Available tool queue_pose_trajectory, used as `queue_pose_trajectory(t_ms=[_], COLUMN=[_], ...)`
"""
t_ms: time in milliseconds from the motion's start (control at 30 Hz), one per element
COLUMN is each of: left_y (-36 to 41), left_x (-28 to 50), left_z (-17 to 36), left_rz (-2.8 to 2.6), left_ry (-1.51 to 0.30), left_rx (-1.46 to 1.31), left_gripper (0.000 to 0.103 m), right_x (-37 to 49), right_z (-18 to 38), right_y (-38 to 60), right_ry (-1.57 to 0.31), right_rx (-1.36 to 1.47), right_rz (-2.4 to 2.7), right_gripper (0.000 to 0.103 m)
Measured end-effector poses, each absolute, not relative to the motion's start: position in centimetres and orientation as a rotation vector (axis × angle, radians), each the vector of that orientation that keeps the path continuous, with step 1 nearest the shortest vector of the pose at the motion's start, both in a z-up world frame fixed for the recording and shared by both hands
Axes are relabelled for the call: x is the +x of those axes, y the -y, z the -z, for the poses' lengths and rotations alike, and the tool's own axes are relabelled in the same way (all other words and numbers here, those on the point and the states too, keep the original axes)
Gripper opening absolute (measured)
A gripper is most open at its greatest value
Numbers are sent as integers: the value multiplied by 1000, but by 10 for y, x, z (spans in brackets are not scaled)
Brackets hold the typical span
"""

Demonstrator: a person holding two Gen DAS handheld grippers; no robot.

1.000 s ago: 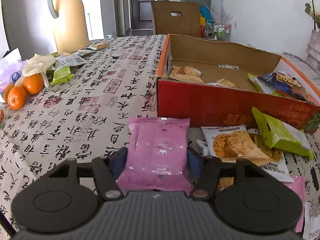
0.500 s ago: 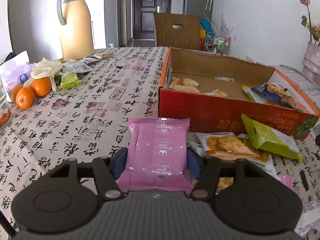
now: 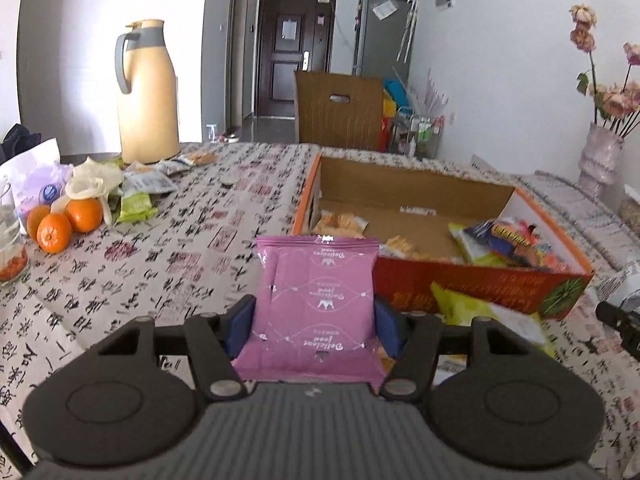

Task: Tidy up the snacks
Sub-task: 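Carry the pink cake and foil packet over the box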

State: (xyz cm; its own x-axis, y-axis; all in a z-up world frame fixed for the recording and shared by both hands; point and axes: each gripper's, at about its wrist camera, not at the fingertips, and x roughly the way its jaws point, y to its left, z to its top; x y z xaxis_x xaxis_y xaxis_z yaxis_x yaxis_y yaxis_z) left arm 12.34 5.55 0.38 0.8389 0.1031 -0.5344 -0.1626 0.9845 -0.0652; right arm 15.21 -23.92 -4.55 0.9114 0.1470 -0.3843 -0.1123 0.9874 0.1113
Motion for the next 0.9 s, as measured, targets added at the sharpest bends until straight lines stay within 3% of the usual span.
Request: queue_pose_trajectory(t_ms=[900], left_y=[-7], left_x=[175], left_z=[-51], left_rz=[-41], left_ry=[-428], left_rx=[-52], left_gripper=[63], right_x=[195], right_z=[-9], right_y=[185], right_ry=[-293], right_rx=[7], right_rz=[-237], right_gripper=[19])
